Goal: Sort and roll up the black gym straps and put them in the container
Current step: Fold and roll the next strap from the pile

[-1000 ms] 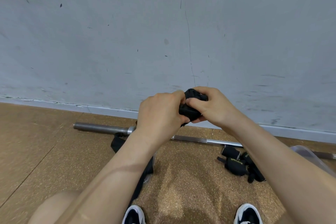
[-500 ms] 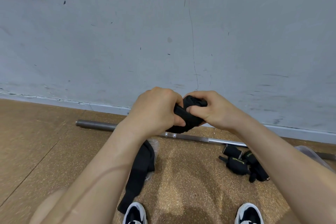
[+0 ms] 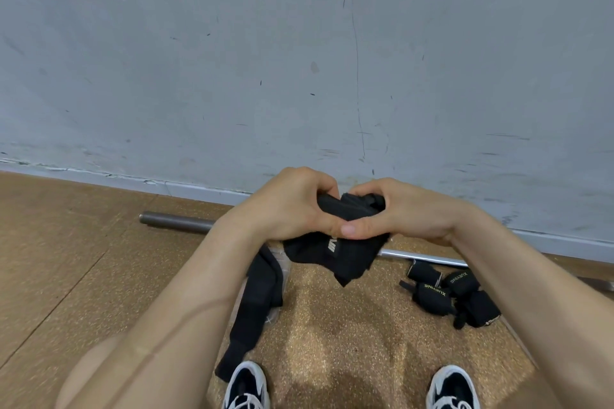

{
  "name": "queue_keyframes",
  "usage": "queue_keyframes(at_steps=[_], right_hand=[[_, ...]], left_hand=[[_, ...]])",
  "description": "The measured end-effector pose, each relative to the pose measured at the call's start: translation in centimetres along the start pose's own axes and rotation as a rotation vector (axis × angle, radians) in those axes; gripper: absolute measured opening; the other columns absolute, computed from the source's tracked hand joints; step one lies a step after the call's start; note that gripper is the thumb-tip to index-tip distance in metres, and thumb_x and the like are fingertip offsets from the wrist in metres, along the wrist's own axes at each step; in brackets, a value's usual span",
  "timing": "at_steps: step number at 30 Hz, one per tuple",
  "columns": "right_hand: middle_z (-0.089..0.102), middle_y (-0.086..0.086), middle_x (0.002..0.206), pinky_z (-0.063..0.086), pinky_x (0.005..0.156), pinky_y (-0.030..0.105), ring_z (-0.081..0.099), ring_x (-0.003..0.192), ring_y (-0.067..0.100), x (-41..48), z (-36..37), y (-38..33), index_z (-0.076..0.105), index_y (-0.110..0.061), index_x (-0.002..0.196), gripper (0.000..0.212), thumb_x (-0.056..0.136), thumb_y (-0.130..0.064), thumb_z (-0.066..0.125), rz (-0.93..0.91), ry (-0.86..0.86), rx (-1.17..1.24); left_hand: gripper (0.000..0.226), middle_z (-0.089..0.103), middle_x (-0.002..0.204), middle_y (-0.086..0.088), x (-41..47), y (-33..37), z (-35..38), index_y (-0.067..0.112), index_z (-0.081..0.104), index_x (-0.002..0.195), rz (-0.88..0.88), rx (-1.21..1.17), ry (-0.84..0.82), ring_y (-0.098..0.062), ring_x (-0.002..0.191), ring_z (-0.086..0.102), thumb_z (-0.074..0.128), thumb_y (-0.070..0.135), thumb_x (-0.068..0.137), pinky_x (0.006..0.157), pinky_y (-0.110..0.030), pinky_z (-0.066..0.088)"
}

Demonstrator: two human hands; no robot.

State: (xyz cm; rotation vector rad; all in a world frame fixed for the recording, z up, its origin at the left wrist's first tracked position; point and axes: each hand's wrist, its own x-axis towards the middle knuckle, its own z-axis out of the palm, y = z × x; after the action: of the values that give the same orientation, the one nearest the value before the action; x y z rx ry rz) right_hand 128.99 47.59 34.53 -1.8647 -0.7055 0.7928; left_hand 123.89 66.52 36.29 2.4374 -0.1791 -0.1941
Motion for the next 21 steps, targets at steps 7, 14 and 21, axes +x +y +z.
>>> queue_keyframes(at_steps=[7, 14, 21], right_hand=[[0.072, -0.003, 0.082, 0.052, 0.066, 0.021, 0.069, 0.078, 0.012, -0.8, -0.2, -0.5, 0.071, -0.015, 0.092, 0.021, 0.072, -0.02, 0.076, -0.042, -0.198, 0.074], [0.074, 0.001, 0.087, 0.053, 0.067, 0.023, 0.071, 0.083, 0.017, -0.7, -0.5, -0.3, 0.071, -0.015, 0.093, 0.021, 0.074, -0.022, 0.076, -0.018, -0.193, 0.039], [0.073, -0.002, 0.084, 0.052, 0.065, 0.019, 0.07, 0.078, 0.013, -1.5, -0.7, -0.7, 0.069, -0.013, 0.096, 0.028, 0.07, -0.012, 0.079, -0.091, -0.245, 0.095]], left_hand=[[0.028, 0.074, 0.083, -0.006, -1.3, -0.6, -1.9, 0.018, 0.069, 0.084, -0.06, -0.269, -0.396, -0.025, 0.079, 0.07, 0.089, 0.019, 0.064, 0.075, -0.036, 0.056], [0.041, 0.073, 0.083, -0.002, -1.4, -0.4, -2.4, 0.026, 0.068, 0.108, -0.087, -0.056, -0.238, -0.023, 0.079, 0.072, 0.087, 0.016, 0.073, 0.073, -0.036, 0.058], [0.024, 0.064, 0.056, 0.012, -0.6, -1.2, -1.6, 0.024, 0.069, 0.064, -0.078, 0.018, -0.146, -0.005, 0.056, 0.059, 0.076, 0.015, 0.084, 0.056, -0.021, 0.044]])
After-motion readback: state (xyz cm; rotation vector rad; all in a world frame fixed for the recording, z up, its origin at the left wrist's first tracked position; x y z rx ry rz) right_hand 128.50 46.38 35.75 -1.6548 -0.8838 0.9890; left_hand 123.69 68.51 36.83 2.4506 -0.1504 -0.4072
